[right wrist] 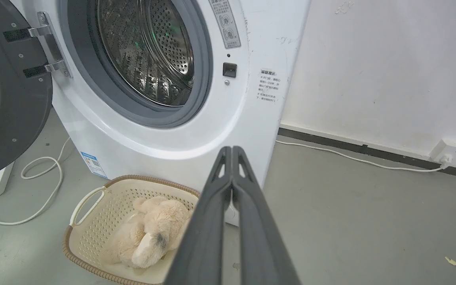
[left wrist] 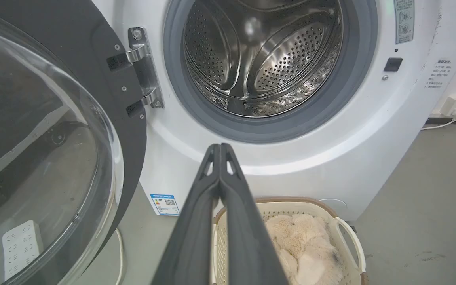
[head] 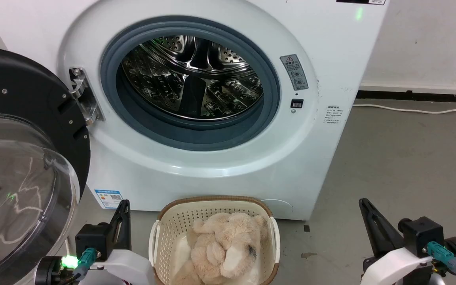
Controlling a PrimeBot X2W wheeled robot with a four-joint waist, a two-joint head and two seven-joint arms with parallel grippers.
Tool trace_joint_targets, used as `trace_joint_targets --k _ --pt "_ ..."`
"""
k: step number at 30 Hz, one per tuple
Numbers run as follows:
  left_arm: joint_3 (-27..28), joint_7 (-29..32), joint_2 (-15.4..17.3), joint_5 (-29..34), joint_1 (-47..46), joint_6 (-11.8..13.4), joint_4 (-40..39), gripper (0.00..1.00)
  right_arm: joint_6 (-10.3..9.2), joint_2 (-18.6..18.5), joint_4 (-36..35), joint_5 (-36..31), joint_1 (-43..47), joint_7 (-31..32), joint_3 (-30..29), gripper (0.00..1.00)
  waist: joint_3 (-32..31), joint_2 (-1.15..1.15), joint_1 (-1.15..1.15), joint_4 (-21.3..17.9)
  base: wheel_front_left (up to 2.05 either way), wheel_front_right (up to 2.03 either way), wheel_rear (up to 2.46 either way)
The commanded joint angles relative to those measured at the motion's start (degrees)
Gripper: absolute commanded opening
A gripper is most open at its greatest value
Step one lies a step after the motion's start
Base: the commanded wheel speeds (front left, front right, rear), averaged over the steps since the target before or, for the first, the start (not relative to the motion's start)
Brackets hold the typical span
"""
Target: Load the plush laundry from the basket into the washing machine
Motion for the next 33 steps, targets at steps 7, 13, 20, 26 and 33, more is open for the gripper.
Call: trace_joint_targets --k 7,13,20,26,33 --pt "0.0 0.0 0.0 0.1 -0.8 -0.2 -0.3 0.0 0.03 0.0 -0.2 -0.4 -0.7 0.0 0.0 0.0 0.0 0.0 0.0 0.0 0.0 0.0 0.0" --pt "0.0 0.0 0.0 0.1 -0.8 -0.2 -0.3 0.0 0.03 0.0 -0.2 -0.4 -0.7 0.0 0.0 0.0 0.0 0.0 0.0 0.0 0.0 0.0 0.0" --pt "0.0 0.0 0.0 0.0 0.0 0.1 0.0 1.0 0.0 0.0 0.0 0.0 0.0 0.0 0.0 1.0 0.0 0.0 0.0 0.0 0.0 0.0 0.0" --pt "-0.8 -0.7 0.0 -1.4 0.2 0.3 0.2 1.0 0.0 0.0 0.2 1.2 0.5 -0.7 0.1 1.0 0.0 0.0 0.0 0.0 0.0 0.0 0.0" --pt "-1.8 -1.6 0.0 -2.9 0.1 0.7 0.4 1.0 0.0 0.0 0.2 2.5 0.9 -1.6 0.1 1.0 0.3 0.0 0.0 -0.3 0.0 0.0 0.0"
